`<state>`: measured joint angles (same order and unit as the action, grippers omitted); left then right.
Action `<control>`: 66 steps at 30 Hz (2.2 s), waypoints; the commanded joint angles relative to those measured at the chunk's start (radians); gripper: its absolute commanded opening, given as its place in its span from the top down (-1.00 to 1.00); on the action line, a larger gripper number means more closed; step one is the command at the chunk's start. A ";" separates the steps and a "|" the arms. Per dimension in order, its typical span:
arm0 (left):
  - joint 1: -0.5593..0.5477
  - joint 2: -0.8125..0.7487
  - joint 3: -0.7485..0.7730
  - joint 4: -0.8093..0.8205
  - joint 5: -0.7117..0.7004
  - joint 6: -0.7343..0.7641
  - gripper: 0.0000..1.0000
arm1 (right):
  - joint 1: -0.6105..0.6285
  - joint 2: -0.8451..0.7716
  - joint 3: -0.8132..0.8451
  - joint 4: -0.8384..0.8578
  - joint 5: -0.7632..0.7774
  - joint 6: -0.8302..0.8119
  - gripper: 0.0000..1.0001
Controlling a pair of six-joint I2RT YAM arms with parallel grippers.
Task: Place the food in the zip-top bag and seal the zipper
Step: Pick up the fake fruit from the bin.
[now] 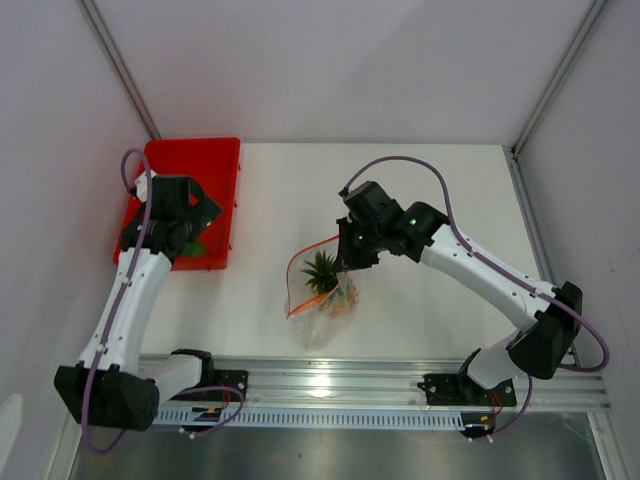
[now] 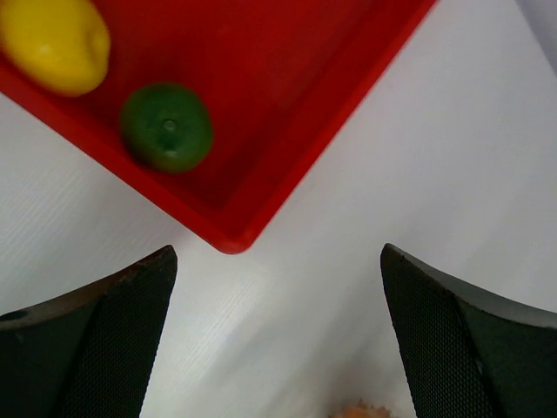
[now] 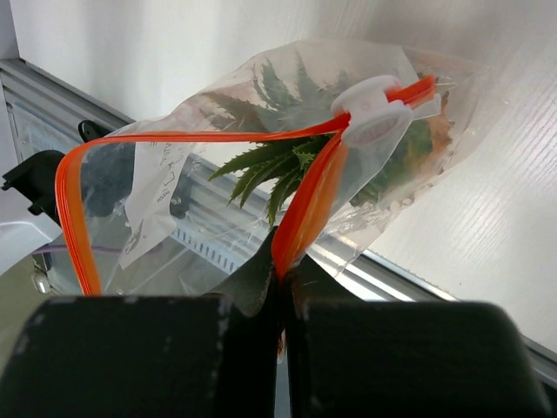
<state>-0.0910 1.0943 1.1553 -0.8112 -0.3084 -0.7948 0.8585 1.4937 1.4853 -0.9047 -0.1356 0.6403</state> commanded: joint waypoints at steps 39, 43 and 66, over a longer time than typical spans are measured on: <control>0.261 0.704 0.147 -0.134 0.117 -0.425 -0.85 | -0.067 -0.108 -0.088 0.061 -0.032 -0.034 1.00; 0.266 0.713 0.149 -0.125 0.124 -0.425 -0.58 | -0.070 -0.116 -0.092 0.063 -0.032 -0.031 1.00; 0.359 0.694 0.107 -0.109 0.124 -0.426 -0.96 | -0.070 -0.125 -0.102 0.078 -0.036 -0.021 1.00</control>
<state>0.2474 1.8065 1.2743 -0.9066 -0.1940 -1.2045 0.7921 1.4055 1.3876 -0.8612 -0.1661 0.6178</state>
